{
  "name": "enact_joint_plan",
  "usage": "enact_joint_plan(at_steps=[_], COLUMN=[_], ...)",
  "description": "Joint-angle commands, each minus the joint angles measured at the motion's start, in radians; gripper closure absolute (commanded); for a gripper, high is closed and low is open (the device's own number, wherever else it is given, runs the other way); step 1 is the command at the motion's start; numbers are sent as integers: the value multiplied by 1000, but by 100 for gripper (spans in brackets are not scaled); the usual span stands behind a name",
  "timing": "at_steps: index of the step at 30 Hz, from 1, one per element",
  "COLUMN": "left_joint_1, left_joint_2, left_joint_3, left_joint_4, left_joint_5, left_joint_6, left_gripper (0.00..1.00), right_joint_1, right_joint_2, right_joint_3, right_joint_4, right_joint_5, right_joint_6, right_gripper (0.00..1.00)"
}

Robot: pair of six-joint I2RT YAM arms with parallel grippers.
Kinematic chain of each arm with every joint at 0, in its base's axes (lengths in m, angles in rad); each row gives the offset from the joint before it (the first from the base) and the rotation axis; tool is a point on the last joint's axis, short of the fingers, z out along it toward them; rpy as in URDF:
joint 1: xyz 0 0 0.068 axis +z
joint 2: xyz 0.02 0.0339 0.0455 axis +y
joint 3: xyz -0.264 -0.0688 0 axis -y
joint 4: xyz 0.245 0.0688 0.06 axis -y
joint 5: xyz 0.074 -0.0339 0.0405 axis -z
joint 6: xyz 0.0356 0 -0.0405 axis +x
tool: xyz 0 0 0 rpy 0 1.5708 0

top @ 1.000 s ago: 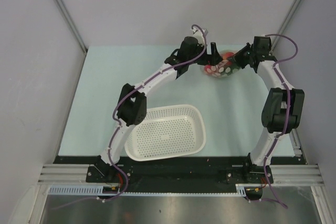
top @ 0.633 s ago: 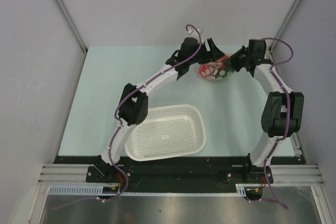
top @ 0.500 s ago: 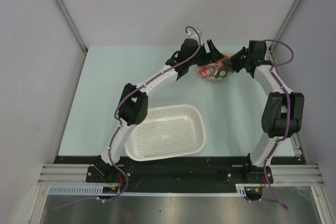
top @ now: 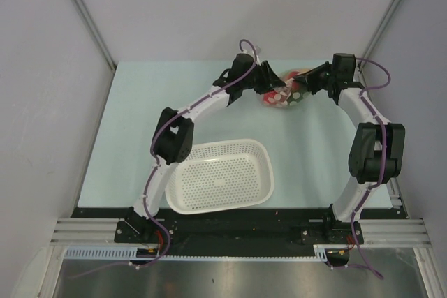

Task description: Open the zip-top bag and remove the fake food

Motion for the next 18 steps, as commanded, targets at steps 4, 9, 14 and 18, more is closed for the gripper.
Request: enact_joint_plan(at_steps=[4, 9, 14, 18], left_joint_1=[36, 47, 77, 87], left_joint_2=[31, 33, 44, 41], left_joint_3=[127, 142, 161, 158], left_joint_4=[10, -36, -37, -45], left_joint_5=[89, 86, 115, 144], left_joint_6=[-95, -61, -54, -43], left_gripper=[93, 100, 100, 100], right_joint_1=[-29, -107, -290, -334], right_joint_2=[-25, -27, -65, -4], right_joint_3=[12, 1, -77, -111], right_joint_4=[81, 68, 169, 266], right_joint_5=[-53, -88, -157, -231], right_joint_6=[79, 38, -155, -323], right_gripper=[77, 58, 21, 18])
